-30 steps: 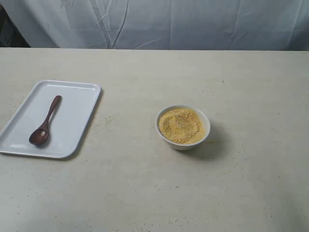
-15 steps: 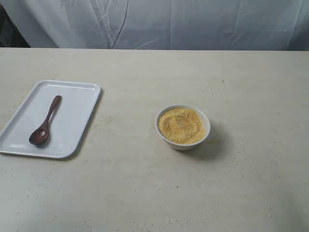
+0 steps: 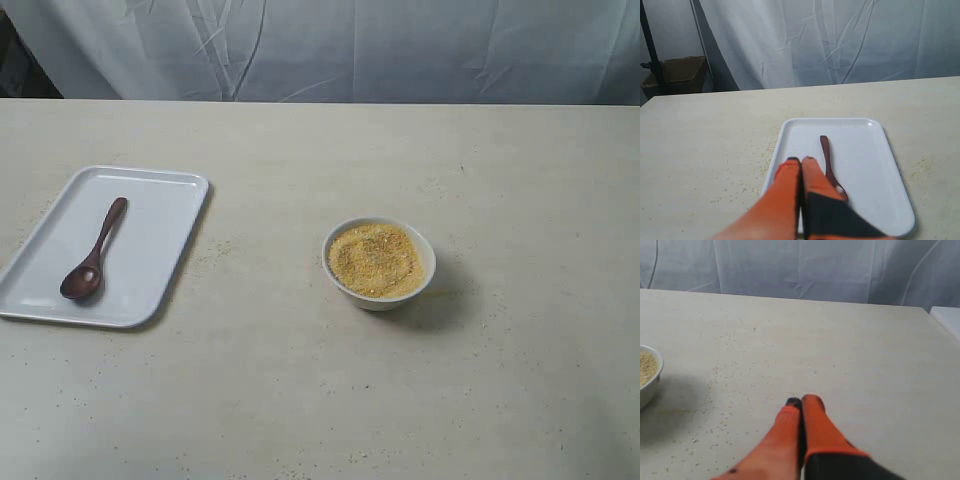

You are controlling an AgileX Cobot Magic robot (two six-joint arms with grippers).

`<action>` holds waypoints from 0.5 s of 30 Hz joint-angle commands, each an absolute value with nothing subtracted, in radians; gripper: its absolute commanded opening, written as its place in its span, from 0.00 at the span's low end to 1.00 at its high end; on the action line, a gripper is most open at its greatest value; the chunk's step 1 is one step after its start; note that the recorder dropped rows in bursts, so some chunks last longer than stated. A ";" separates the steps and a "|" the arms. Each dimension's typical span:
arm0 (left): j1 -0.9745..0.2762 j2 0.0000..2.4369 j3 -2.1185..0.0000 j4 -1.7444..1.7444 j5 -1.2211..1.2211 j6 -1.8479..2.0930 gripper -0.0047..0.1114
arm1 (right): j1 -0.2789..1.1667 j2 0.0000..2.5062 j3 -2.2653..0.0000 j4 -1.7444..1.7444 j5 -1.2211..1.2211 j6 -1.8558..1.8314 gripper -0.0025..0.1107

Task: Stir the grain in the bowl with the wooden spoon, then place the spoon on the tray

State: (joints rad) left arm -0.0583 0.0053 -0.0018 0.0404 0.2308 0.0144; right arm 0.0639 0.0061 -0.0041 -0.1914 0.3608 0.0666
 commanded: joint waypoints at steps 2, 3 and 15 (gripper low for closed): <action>-0.062 0.000 0.000 0.043 0.225 0.011 0.04 | 0.060 0.000 0.000 -0.192 0.353 0.061 0.01; -0.062 0.000 0.000 0.043 0.225 0.011 0.04 | 0.060 0.000 0.000 -0.192 0.353 0.061 0.01; -0.062 0.000 0.000 0.045 0.225 0.011 0.04 | 0.060 0.000 0.000 -0.182 0.353 0.061 0.01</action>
State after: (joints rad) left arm -0.0583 0.0053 -0.0018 0.0404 0.2308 0.0144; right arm 0.0639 0.0061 -0.0041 -0.1831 0.3608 0.0662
